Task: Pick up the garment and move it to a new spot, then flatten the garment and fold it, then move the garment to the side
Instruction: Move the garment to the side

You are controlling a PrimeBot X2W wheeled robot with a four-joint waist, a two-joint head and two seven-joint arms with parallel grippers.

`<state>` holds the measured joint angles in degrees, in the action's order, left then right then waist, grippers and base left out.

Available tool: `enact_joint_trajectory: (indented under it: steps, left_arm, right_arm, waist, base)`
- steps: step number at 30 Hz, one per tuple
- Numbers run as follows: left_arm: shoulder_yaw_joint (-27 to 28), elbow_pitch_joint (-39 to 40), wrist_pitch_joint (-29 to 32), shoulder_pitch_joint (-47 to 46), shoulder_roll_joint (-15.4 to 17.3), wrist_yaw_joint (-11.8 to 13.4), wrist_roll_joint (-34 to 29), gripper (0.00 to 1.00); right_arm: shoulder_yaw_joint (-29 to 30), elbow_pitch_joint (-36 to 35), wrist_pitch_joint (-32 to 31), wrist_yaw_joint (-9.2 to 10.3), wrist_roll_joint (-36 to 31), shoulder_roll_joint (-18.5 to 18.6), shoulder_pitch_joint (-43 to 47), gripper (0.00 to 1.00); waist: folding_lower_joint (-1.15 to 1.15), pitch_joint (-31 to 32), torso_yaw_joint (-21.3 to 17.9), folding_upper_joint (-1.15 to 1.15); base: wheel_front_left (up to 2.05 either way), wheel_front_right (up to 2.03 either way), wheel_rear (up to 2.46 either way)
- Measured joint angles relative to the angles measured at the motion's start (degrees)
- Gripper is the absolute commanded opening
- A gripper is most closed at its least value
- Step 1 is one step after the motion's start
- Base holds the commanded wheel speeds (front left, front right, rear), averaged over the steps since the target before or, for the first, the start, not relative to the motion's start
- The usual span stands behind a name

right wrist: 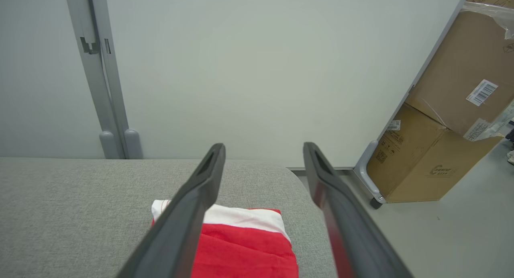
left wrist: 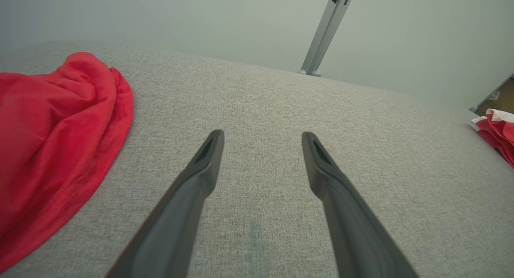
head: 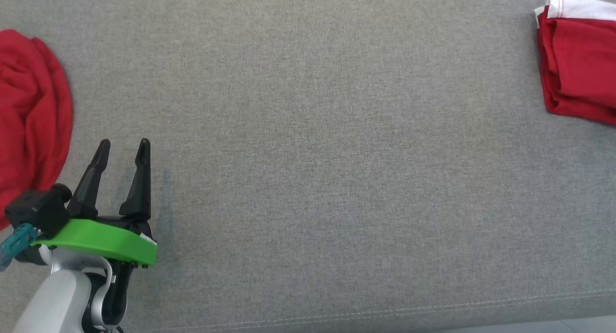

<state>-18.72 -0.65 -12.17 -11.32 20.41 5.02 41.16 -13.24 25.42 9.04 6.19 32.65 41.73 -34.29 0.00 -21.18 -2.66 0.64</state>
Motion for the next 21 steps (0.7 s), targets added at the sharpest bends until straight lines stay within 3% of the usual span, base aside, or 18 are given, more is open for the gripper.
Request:
enact_joint_trajectory:
  steps: [6, 21]
  left_arm:
    - [-0.5, -3.2, -0.6, 2.3, -0.6, -0.7, -0.2, 1.00]
    - [-1.8, -8.9, -1.6, 8.8, -2.1, -1.5, -1.7, 1.00]
  right_arm:
    - [-3.0, -3.4, 5.3, 0.43, -1.0, -6.0, 7.1, 1.00]
    - [-10.6, -6.8, 5.2, 0.92, -4.2, -18.4, 23.4, 1.00]
  waist:
    - [0.00, 4.4, -0.1, 0.00]
    - [0.00, 14.3, -0.3, 0.00]
  base:
    - [0.00, 0.00, 0.00]
    - [0.00, 0.00, 0.00]
